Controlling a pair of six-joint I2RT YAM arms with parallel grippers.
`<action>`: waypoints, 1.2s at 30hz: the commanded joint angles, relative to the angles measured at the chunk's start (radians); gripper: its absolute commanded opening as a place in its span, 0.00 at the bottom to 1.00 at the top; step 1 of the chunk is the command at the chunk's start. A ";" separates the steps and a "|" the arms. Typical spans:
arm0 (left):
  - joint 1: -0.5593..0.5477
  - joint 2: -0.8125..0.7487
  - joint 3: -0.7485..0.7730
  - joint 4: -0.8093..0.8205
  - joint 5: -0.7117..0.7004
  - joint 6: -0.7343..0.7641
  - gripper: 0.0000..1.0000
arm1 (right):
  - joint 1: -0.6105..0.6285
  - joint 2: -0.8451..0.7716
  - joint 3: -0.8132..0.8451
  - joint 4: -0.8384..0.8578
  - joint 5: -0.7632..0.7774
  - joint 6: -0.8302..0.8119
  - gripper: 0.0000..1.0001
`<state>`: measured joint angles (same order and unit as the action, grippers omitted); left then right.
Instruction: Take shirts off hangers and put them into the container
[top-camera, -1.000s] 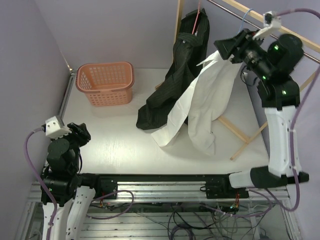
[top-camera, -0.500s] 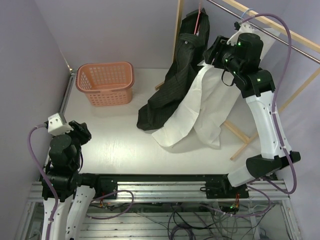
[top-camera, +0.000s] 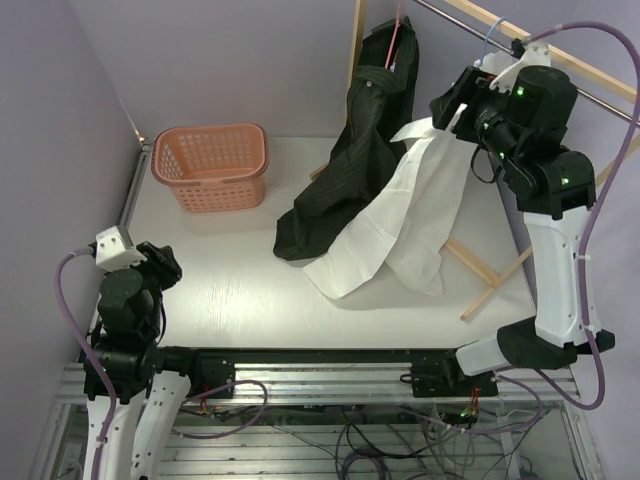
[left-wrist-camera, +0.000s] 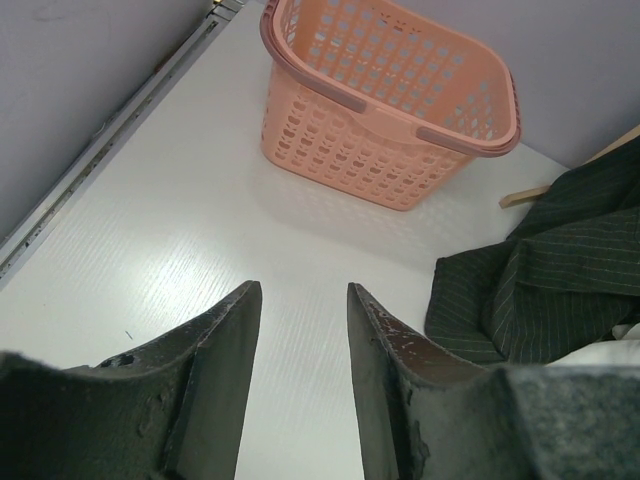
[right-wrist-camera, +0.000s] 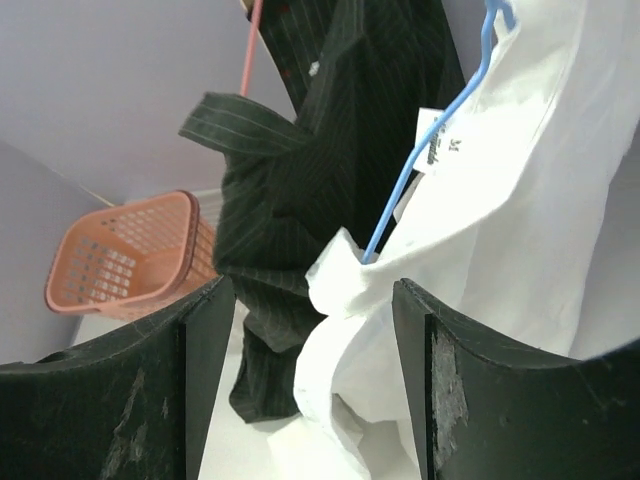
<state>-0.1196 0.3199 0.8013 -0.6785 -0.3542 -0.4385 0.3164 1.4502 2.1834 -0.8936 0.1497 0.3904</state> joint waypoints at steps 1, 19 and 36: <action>-0.005 -0.006 -0.003 0.009 -0.005 -0.009 0.51 | 0.011 0.057 -0.012 -0.100 0.037 0.035 0.66; -0.005 -0.026 -0.003 0.000 -0.026 -0.017 0.49 | 0.051 0.010 -0.241 -0.010 0.210 0.042 0.51; -0.005 -0.011 -0.006 0.001 -0.027 -0.017 0.49 | 0.037 -0.151 -0.345 -0.043 0.357 -0.103 0.39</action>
<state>-0.1196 0.3042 0.8009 -0.6792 -0.3641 -0.4469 0.3588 1.3037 1.8721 -0.9512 0.4835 0.3420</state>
